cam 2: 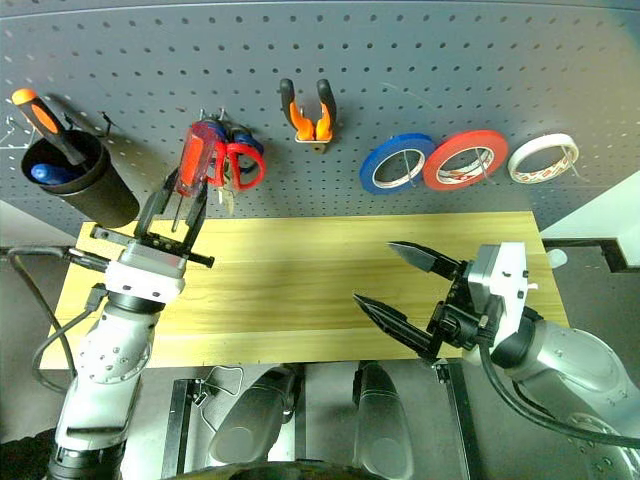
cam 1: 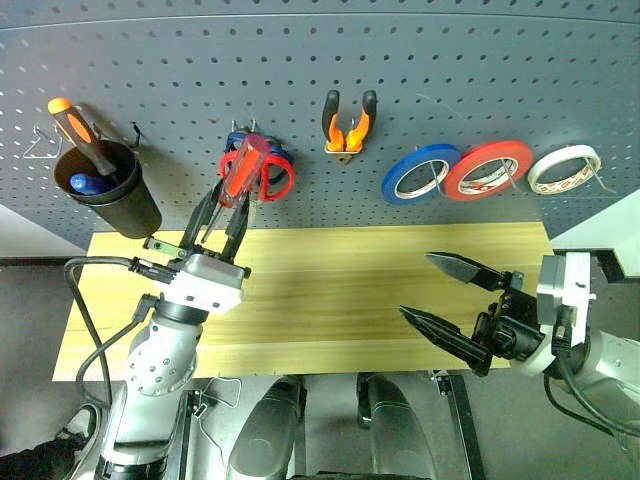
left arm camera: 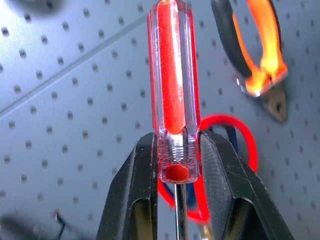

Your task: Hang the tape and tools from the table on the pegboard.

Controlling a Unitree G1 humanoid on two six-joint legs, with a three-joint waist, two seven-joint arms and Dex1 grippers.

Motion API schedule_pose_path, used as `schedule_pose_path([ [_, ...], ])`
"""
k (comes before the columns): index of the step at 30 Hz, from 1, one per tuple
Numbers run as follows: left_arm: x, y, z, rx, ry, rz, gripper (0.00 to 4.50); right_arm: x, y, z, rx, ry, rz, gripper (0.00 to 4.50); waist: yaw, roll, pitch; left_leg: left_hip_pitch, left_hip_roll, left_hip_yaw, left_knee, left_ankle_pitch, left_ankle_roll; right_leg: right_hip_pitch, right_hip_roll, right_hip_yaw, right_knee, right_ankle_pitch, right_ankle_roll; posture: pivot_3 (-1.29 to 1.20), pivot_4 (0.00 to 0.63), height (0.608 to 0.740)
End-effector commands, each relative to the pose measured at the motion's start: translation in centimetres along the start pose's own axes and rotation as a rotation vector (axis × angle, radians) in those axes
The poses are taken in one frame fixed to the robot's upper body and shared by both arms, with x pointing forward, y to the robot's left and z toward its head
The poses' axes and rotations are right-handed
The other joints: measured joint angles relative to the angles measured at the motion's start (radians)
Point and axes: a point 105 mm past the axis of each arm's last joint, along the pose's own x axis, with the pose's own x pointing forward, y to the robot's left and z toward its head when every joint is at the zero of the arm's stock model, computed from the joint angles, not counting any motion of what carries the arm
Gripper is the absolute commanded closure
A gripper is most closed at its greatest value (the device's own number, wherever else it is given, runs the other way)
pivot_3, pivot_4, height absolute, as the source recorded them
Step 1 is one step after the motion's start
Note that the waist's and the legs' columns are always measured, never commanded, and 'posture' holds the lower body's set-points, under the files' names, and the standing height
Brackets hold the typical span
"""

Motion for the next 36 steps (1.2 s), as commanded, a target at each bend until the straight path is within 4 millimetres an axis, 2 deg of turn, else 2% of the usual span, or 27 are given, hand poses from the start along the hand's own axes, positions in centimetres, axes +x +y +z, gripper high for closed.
schedule_pose_path([
  [1, 1.8, 2.0, 2.7, -0.001, -0.094, 0.076, 3.66, -0.1, 0.1, 0.3, -0.022, -0.019, 0.006, 0.00, 0.001, 0.000, 0.000, 0.000, 0.000, 0.000, 0.000, 0.000, 0.000, 0.000, 0.000, 0.000, 0.000, 0.000, 0.000, 0.06, 0.272, 0.727],
  [4, 3.2, 3.6, 3.9, -0.008, -0.128, 0.139, 3.66, -0.1, -0.2, 0.1, -0.024, -0.013, 0.006, 0.00, 0.002, 0.000, 0.000, 0.000, 0.001, 0.000, 0.003, 0.000, 0.000, 0.000, 0.001, 0.000, 0.002, 0.001, 0.000, 0.07, 0.269, 0.727],
  [8, 3.9, 4.2, 5.3, -0.013, -0.166, 0.154, 3.66, 0.1, -0.6, 0.0, -0.030, -0.011, 0.013, 0.00, -0.002, 0.000, -0.003, -0.001, 0.001, 0.002, 0.010, 0.000, 0.000, 0.000, 0.002, 0.001, 0.005, 0.001, 0.000, 0.08, 0.263, 0.727],
  [17, 4.4, 5.3, 6.0, 0.019, -0.175, 0.190, 3.66, 0.1, -1.1, -0.2, -0.036, -0.001, 0.019, 0.00, 0.005, -0.001, -0.006, 0.000, 0.001, 0.002, 0.015, 0.002, -0.003, 0.000, 0.002, 0.001, 0.013, 0.003, -0.002, 0.08, 0.260, 0.727],
  [23, 4.8, 8.0, 4.3, 0.092, -0.117, 0.270, 3.66, 0.0, -1.3, -0.6, -0.030, 0.016, 0.016, 0.00, 0.003, -0.001, -0.012, 0.001, 0.002, 0.003, 0.015, 0.002, -0.004, -0.001, 0.004, 0.001, 0.014, 0.004, -0.002, 0.09, 0.260, 0.727],
  [32, 4.2, 9.9, 1.1, 0.148, -0.010, 0.338, 3.66, -0.3, -1.2, -0.7, -0.026, 0.025, 0.019, 0.00, 0.004, -0.005, -0.015, 0.001, 0.002, 0.003, 0.015, 0.002, -0.004, -0.001, 0.003, 0.002, 0.014, 0.004, -0.003, 0.08, 0.265, 0.727],
  [36, 4.1, 10.3, 0.4, 0.177, -0.004, 0.349, 3.66, -0.2, -1.1, -0.4, -0.028, 0.017, 0.028, 0.00, 0.003, -0.005, -0.015, 0.001, 0.002, 0.003, 0.015, 0.002, -0.004, -0.001, 0.003, 0.002, 0.014, 0.004, -0.003, 0.07, 0.267, 0.727],
])
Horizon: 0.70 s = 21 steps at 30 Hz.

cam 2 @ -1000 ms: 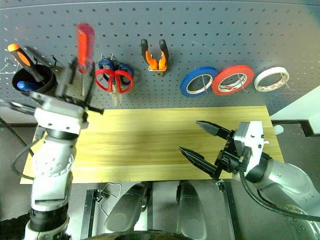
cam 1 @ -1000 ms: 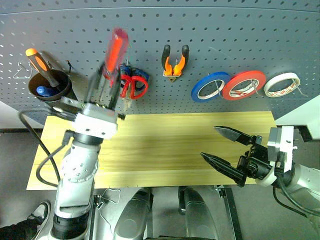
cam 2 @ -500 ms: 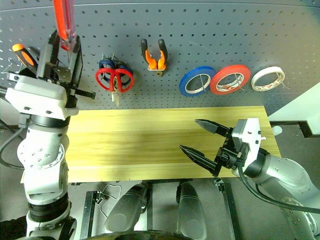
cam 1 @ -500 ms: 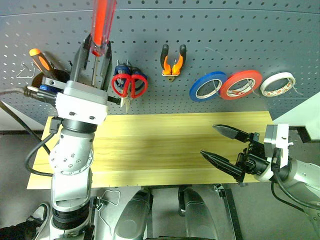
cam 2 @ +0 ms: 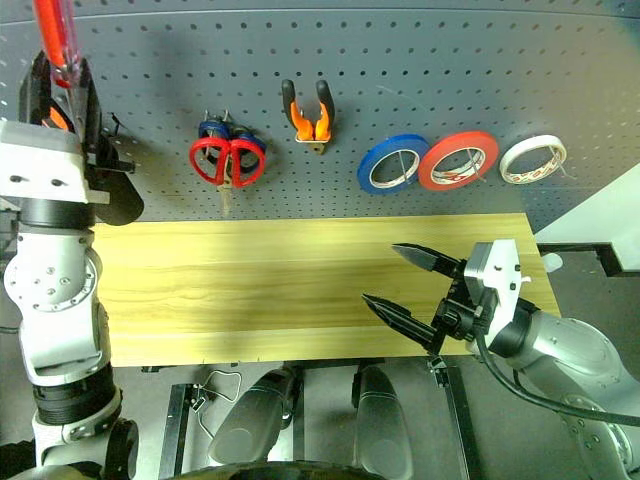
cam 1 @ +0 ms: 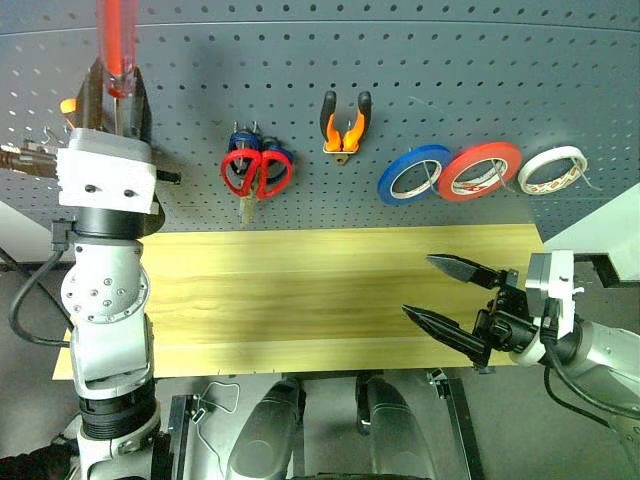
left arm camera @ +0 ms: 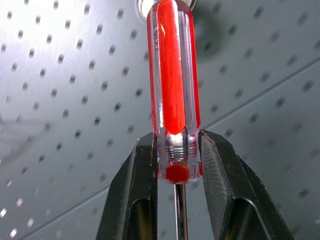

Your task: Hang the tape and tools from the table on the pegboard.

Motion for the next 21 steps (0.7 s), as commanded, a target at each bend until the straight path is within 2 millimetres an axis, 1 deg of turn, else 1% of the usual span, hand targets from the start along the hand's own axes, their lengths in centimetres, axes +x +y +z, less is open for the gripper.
schedule_pose_path([
  [1, -0.1, 1.1, 0.5, 0.043, -0.046, 0.041, 3.66, -0.1, 0.4, 1.2, -0.029, -0.041, 0.016, 0.00, 0.000, 0.000, 0.000, 0.000, 0.000, 0.000, 0.000, 0.000, 0.000, 0.000, 0.000, 0.000, 0.000, 0.000, 0.000, 0.07, 0.268, 0.727],
  [6, -0.3, 1.3, 0.4, 0.082, -0.060, 0.041, 3.66, 0.1, 0.8, 3.1, -0.037, -0.122, 0.051, 0.00, -0.002, 0.000, 0.000, 0.000, 0.000, 0.000, 0.000, 0.000, 0.000, 0.000, 0.000, 0.000, 0.000, 0.000, 0.000, 0.07, 0.273, 0.727],
  [10, -0.3, 1.7, 0.5, 0.112, -0.077, 0.046, 3.66, 0.4, 1.1, 5.2, -0.040, -0.218, 0.079, 0.00, -0.002, 0.000, 0.000, 0.000, 0.000, 0.000, 0.000, 0.000, 0.000, 0.000, 0.000, 0.000, 0.000, 0.000, 0.000, 0.07, 0.273, 0.727],
  [15, -0.1, 2.1, 0.6, 0.144, -0.096, 0.049, 3.66, 0.9, 1.4, 5.9, -0.052, -0.236, 0.111, 0.00, -0.002, 0.000, 0.000, 0.000, 0.000, 0.000, 0.000, 0.000, 0.000, 0.000, 0.000, 0.000, 0.000, 0.000, 0.000, 0.08, 0.269, 0.727],
  [21, 0.3, 2.4, 0.7, 0.172, -0.114, 0.056, 3.66, 2.2, 2.3, 7.2, -0.084, -0.268, 0.159, 0.00, -0.003, 0.000, 0.000, 0.000, 0.001, 0.000, 0.000, 0.000, 0.000, -0.001, 0.000, 0.000, 0.000, 0.001, -0.001, 0.07, 0.269, 0.727],
])
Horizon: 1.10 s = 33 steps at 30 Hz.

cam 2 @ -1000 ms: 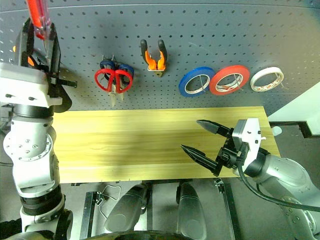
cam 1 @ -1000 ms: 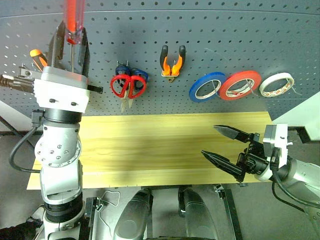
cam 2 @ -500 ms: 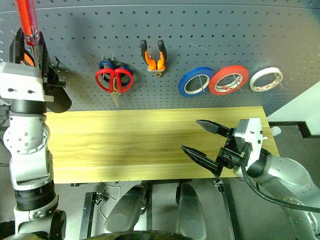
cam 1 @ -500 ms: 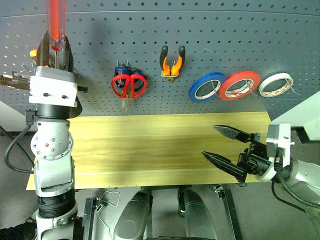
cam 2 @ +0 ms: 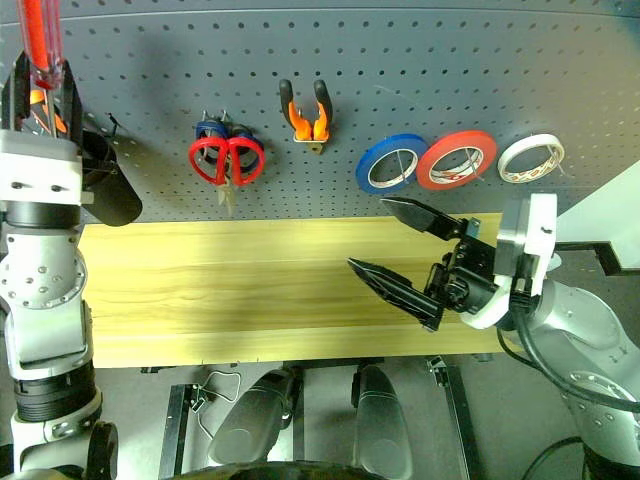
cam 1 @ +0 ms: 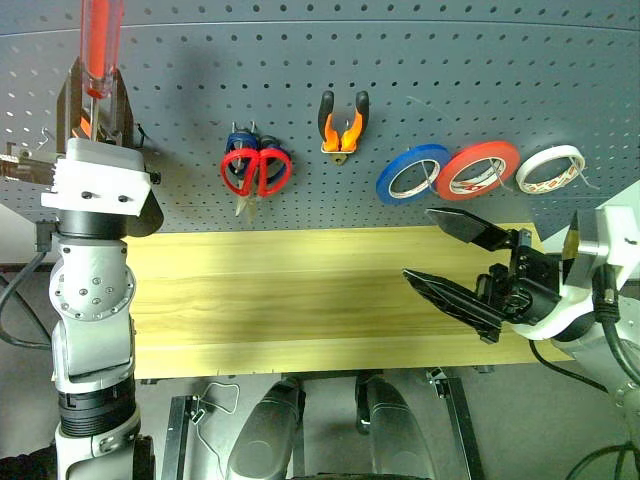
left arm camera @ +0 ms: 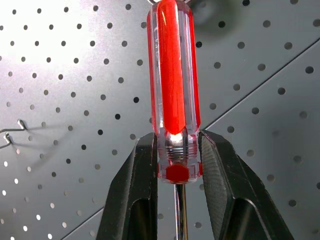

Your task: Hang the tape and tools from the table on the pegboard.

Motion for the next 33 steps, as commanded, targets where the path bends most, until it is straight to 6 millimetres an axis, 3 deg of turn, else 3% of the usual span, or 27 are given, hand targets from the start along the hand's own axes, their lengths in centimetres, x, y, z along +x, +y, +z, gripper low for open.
schedule_pose_path([
  [1, 0.5, 1.5, 1.2, 0.048, -0.068, 0.050, 3.66, 0.8, 1.1, 1.1, -0.041, -0.023, 0.049, 0.00, 0.000, 0.000, 0.000, 0.000, 0.000, 0.000, 0.000, 0.000, 0.000, 0.000, 0.000, 0.000, 0.000, 0.000, 0.000, 0.07, 0.268, 0.727],
  [14, 0.1, 2.1, 0.4, 0.091, -0.052, 0.065, 3.66, 1.2, 0.4, 2.3, -0.087, -0.037, 0.056, 0.00, -0.002, 0.000, 0.000, 0.000, 0.000, 0.002, 0.000, 0.000, 0.000, -0.001, 0.000, 0.000, 0.000, 0.000, 0.000, 0.07, 0.270, 0.727],
  [33, -1.7, 0.1, -3.1, 0.049, 0.049, 0.089, 3.66, 1.3, 0.3, 3.2, -0.111, -0.007, 0.067, 0.00, -0.003, 0.000, 0.000, -0.001, 0.001, 0.003, 0.000, 0.000, 0.000, -0.002, 0.000, 0.000, 0.000, 0.001, -0.001, 0.01, 0.275, 0.727],
])
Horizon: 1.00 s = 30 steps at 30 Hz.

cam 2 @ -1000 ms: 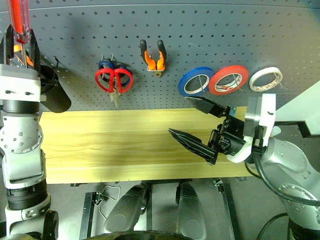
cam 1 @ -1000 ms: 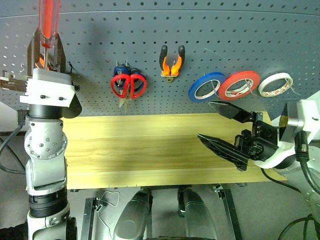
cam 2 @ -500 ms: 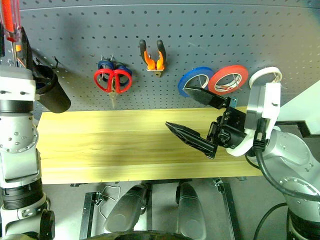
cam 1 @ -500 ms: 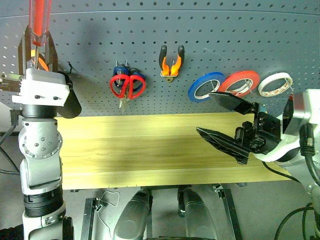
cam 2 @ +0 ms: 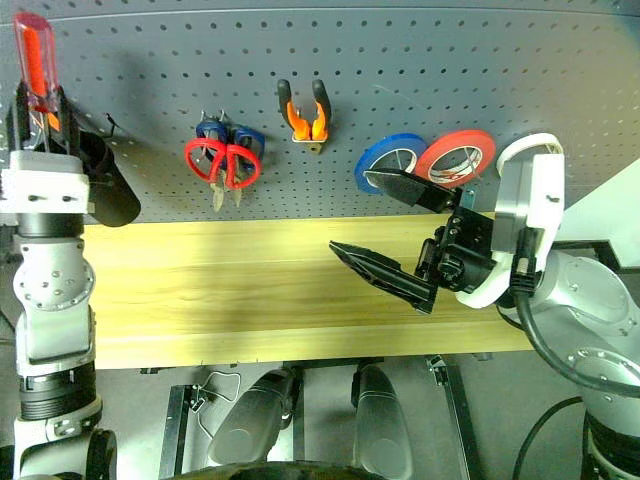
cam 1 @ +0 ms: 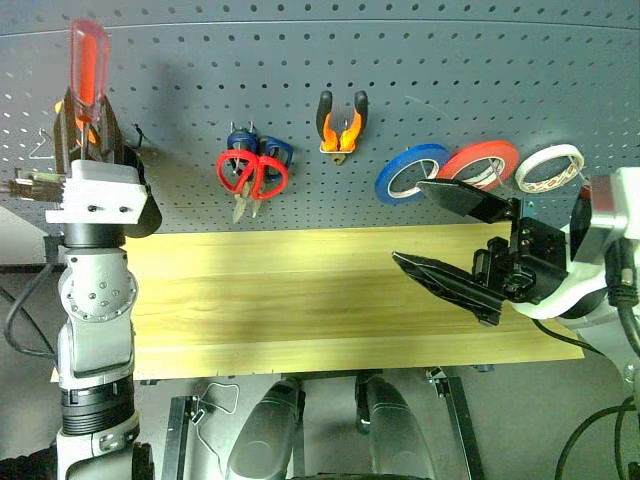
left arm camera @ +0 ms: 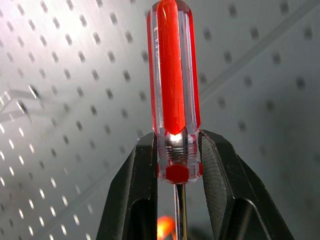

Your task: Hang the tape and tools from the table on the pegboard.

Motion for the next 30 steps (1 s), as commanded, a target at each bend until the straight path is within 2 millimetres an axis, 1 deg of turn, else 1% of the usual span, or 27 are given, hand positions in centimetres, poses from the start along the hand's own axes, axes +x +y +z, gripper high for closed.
schedule_pose_path([
  [1, -0.3, 0.3, 0.6, -0.003, -0.031, 0.034, 3.66, -0.1, 0.3, 0.9, -0.034, -0.010, 0.011, 0.00, 0.000, 0.000, 0.000, 0.000, 0.000, 0.000, 0.000, 0.000, 0.000, 0.000, 0.000, 0.000, 0.000, 0.000, 0.000, 0.01, 0.275, 0.727],
  [6, -0.7, 0.2, 0.3, -0.007, -0.019, 0.039, 3.66, -0.4, 0.1, 0.6, -0.030, 0.019, -0.003, 0.00, -0.001, 0.000, 0.000, 0.000, 0.000, 0.000, 0.000, 0.000, 0.000, 0.000, 0.000, 0.000, 0.000, 0.000, 0.000, 0.00, 0.275, 0.727],
  [12, -0.6, 1.0, 0.7, 0.055, -0.024, 0.093, 3.66, -0.7, -0.1, 0.2, -0.023, 0.037, -0.016, 0.00, -0.001, 0.000, 0.000, 0.000, 0.000, 0.001, 0.000, 0.000, 0.000, 0.000, 0.000, 0.000, 0.000, 0.000, 0.000, 0.00, 0.274, 0.727],
  [14, -0.3, 1.8, 0.7, 0.118, -0.026, 0.139, 2.93, -0.7, -0.2, 0.2, -0.021, 0.038, -0.018, 0.00, -0.002, 0.000, 0.000, 0.000, 0.000, 0.001, 0.000, 0.000, 0.000, 0.000, 0.000, 0.000, 0.000, 0.000, 0.000, 0.00, 0.274, 0.727],
  [16, -0.2, 2.4, 0.8, 0.139, -0.033, 0.173, 2.33, -0.8, -0.3, 0.1, -0.020, 0.041, -0.020, 0.00, -0.002, 0.000, 0.000, 0.000, 0.000, 0.001, 0.000, 0.000, 0.000, 0.000, 0.000, 0.000, 0.000, 0.000, 0.000, 0.00, 0.272, 0.727],
  [19, -0.1, 2.6, 1.0, 0.135, -0.048, 0.192, 1.39, -0.9, -0.4, 0.0, -0.018, 0.047, -0.024, 0.00, -0.001, 0.000, 0.000, 0.000, 0.000, 0.001, 0.000, 0.000, 0.000, 0.000, 0.000, 0.000, 0.000, 0.000, 0.000, 0.00, 0.272, 0.727],
  [23, -0.2, 2.4, 1.5, 0.084, -0.081, 0.209, 0.06, -1.1, -0.4, -0.1, -0.016, 0.053, -0.029, 0.00, -0.001, 0.000, 0.000, 0.000, 0.000, 0.001, 0.000, 0.000, 0.000, 0.000, 0.000, 0.000, 0.000, 0.000, 0.000, 0.00, 0.272, 0.727],
  [26, 0.1, 2.0, 2.2, 0.043, -0.098, 0.200, 0.06, -1.1, -0.4, -0.3, -0.015, 0.055, -0.033, 0.00, -0.001, 0.000, 0.000, 0.000, 0.000, 0.001, 0.000, 0.000, 0.000, 0.000, 0.000, 0.000, 0.000, 0.000, 0.000, 0.00, 0.270, 0.727],
  [28, 0.7, 1.5, 3.5, -0.006, -0.130, 0.176, 0.06, -1.1, -0.4, -0.4, -0.015, 0.056, -0.034, 0.00, -0.001, 0.000, 0.000, 0.000, 0.000, 0.002, 0.000, 0.000, 0.000, 0.000, 0.000, 0.000, 0.000, 0.000, 0.000, 0.01, 0.265, 0.727],
  [30, 1.3, 0.1, 4.7, -0.070, -0.138, 0.115, 0.06, -1.1, -0.4, -0.5, -0.014, 0.055, -0.036, 0.00, 0.002, -0.001, 0.000, 0.000, 0.000, 0.002, 0.000, 0.000, 0.000, 0.000, 0.000, 0.000, 0.000, 0.000, 0.000, 0.01, 0.261, 0.727],
])
